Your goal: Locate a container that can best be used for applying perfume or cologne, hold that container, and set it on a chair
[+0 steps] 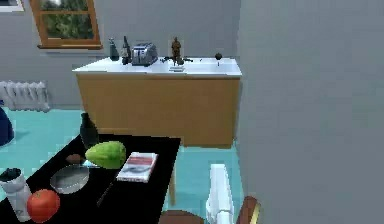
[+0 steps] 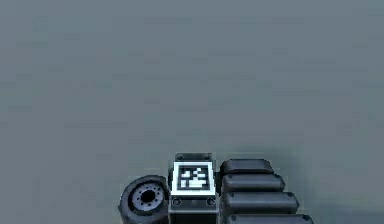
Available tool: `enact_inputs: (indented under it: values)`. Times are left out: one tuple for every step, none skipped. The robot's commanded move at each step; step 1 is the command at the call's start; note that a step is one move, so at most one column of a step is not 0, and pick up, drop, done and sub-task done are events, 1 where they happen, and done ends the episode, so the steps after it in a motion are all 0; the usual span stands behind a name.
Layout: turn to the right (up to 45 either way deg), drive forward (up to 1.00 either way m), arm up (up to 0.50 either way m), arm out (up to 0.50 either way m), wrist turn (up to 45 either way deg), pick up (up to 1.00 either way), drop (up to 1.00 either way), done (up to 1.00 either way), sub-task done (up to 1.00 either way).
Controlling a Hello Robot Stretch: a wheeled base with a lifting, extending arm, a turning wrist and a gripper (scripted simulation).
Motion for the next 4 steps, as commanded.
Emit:
enact_inputs:
  values:
    - [-45.0, 0.00, 0.00, 0.00, 0.0, 0.00, 0.00, 0.00, 0.00]
    - [-33.0, 0.00, 0.00, 0.00, 0.0, 0.00, 0.00, 0.00, 0.00]
    - [0.0, 0.00, 0.00, 0.42, 0.0, 0.00, 0.00, 0.00, 0.00]
    - [0.0, 0.00, 0.00, 0.00, 45.0, 0.00, 0.00, 0.00, 0.00]
